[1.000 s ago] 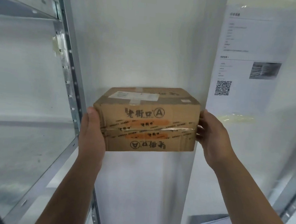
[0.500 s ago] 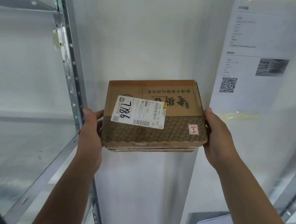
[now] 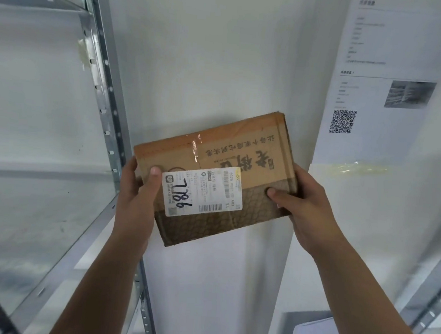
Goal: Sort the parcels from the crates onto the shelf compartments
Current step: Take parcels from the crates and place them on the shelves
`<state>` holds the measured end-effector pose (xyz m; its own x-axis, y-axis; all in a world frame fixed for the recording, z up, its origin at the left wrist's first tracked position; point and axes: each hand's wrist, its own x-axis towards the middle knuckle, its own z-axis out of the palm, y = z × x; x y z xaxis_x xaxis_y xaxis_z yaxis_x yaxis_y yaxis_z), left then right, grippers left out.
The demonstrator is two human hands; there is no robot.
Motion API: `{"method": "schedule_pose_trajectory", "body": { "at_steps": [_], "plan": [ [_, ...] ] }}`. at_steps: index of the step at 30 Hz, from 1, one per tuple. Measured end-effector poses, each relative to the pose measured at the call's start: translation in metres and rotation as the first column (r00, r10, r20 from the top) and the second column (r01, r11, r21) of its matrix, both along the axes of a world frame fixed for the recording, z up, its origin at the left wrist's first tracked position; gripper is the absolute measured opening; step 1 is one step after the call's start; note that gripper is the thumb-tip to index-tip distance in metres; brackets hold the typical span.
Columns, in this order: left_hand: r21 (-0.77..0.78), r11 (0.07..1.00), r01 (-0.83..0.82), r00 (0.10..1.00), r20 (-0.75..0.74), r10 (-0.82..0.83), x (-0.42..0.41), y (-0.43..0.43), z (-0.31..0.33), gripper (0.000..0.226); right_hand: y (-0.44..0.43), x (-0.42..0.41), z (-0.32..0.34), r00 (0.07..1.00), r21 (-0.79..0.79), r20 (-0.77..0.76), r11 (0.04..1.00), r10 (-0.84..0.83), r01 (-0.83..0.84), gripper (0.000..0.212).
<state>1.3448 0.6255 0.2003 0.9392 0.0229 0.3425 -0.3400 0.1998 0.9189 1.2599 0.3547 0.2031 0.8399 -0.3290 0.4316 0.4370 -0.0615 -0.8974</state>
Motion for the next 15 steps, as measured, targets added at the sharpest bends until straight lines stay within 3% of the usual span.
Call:
{"method": "schedule_pose_trajectory", "body": {
  "at_steps": [3, 5, 6, 10, 13, 15],
  "plan": [
    [-0.012, 0.997, 0.080, 0.997, -0.003, -0.080, 0.002, 0.002, -0.002, 0.057, 0.000, 0.007, -0.002, 0.998, 0.303, 0.053, 0.952, 0.020, -0.035, 0.099],
    [-0.042, 0.991, 0.129, 0.991, -0.039, -0.131, 0.002, 0.002, -0.006, 0.065, 0.001, 0.011, -0.002, 0.993, 0.425, 0.106, 0.900, 0.058, -0.098, 0.124],
    [-0.056, 0.988, 0.142, 0.988, -0.046, -0.145, 0.001, 0.003, -0.007, 0.067, 0.002, 0.011, -0.002, 0.988, 0.441, 0.137, 0.889, 0.069, -0.124, 0.121],
    [-0.028, 0.989, 0.145, 0.989, -0.020, -0.145, -0.001, 0.000, -0.009, 0.070, 0.011, 0.009, -0.001, 0.979, 0.483, 0.160, 0.854, 0.128, -0.191, 0.077],
    [-0.024, 0.993, 0.114, 0.993, -0.016, -0.115, -0.002, 0.000, -0.011, 0.072, 0.016, 0.004, 0.001, 0.988, 0.428, 0.035, 0.891, 0.148, -0.148, 0.061],
    [-0.033, 0.993, 0.114, 0.992, -0.042, -0.116, -0.003, 0.001, -0.011, 0.072, 0.018, 0.000, -0.001, 0.983, 0.365, -0.070, 0.921, 0.170, -0.134, 0.064]
  ]
}}
